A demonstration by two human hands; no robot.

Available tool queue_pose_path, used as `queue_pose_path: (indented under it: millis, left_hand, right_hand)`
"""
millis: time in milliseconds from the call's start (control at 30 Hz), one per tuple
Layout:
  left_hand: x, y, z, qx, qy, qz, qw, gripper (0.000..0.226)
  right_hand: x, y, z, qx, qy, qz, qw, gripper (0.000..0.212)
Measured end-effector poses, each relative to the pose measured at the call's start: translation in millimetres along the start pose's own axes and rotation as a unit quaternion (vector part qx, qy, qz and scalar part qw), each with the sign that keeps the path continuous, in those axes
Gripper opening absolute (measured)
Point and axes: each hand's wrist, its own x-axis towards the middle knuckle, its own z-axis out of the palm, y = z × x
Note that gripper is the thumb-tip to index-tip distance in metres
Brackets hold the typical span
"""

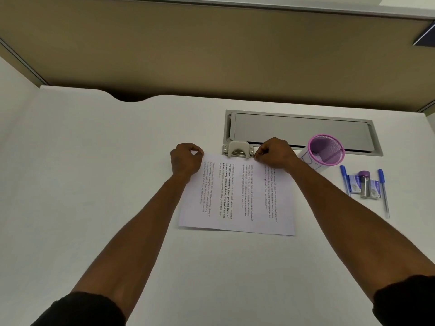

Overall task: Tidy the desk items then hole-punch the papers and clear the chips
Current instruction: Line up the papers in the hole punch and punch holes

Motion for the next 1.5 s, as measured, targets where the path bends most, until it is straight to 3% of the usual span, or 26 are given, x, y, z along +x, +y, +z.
queue_pose_path:
  millis: [600,767,1067,1500]
  left_hand:
    - [-2.4,0.7,11.0,0.106,0.024,0.074,0.991,0.015]
    - [-1.9,12.9,18.2,0.265,-0.035,0.162,0.95,0.026]
    - [13.7,12.8,13.0,0.263,-0.117,0.205,0.935,0.023]
    - [11.3,22.1,23.6,0.343,-0.151,0.191,0.907,0.027]
  right_hand:
    - [3.3,-0.5,3.4,0.022,-0.007,0.045,0.999,0.019]
    - [3.8,0.1,1.9,0.041,-0.012,0.051,0.998,0.018]
    - [2.5,2.4,1.7,0.055,-0.016,0.053,0.997,0.022]
    - [-2.9,1.3,-0.1,0.055,-0.016,0.028,0.998,0.014]
